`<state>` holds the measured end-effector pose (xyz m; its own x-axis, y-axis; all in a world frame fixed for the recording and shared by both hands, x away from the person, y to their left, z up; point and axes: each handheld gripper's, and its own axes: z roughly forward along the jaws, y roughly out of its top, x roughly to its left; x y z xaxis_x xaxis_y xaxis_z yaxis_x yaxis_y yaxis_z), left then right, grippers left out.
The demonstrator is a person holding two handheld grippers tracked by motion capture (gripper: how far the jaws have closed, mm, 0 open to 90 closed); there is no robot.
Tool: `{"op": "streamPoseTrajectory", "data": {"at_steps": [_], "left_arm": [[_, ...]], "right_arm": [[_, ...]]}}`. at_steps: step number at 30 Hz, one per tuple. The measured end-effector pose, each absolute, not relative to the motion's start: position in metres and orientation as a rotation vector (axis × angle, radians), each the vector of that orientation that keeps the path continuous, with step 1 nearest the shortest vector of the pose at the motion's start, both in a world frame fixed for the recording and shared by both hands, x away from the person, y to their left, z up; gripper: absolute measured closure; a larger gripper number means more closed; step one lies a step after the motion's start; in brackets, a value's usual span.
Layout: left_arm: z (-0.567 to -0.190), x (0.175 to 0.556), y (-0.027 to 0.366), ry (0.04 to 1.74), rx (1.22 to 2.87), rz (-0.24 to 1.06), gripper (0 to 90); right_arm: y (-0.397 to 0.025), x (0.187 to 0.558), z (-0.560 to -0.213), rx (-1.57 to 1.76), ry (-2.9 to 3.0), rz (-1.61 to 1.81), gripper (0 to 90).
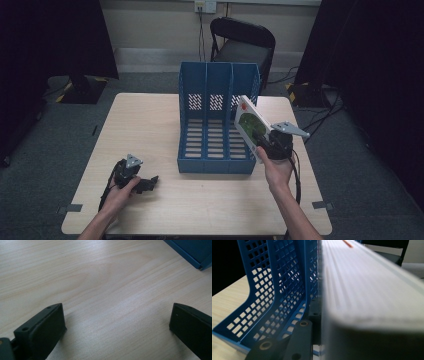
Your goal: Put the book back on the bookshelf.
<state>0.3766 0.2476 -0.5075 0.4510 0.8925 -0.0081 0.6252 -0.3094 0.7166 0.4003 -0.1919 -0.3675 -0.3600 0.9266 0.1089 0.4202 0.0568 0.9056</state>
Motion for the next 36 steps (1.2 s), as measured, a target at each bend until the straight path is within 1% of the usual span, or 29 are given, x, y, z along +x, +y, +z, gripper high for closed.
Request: {"op": "streamPoseTrajectory", "data": {"at_steps": [13, 36], "left_arm": [[-0.507, 0.377, 0.248, 1.264, 2.047, 0.523, 0.0], [-0.507, 0.377, 0.248, 1.264, 2.047, 0.523, 0.0]], "right_arm": [[-0.167, 0.424, -0.375, 1.381, 1.812, 1.220, 76.5], [-0.151, 0.448, -0.396, 1.383, 1.804, 1.142, 76.5]]}}
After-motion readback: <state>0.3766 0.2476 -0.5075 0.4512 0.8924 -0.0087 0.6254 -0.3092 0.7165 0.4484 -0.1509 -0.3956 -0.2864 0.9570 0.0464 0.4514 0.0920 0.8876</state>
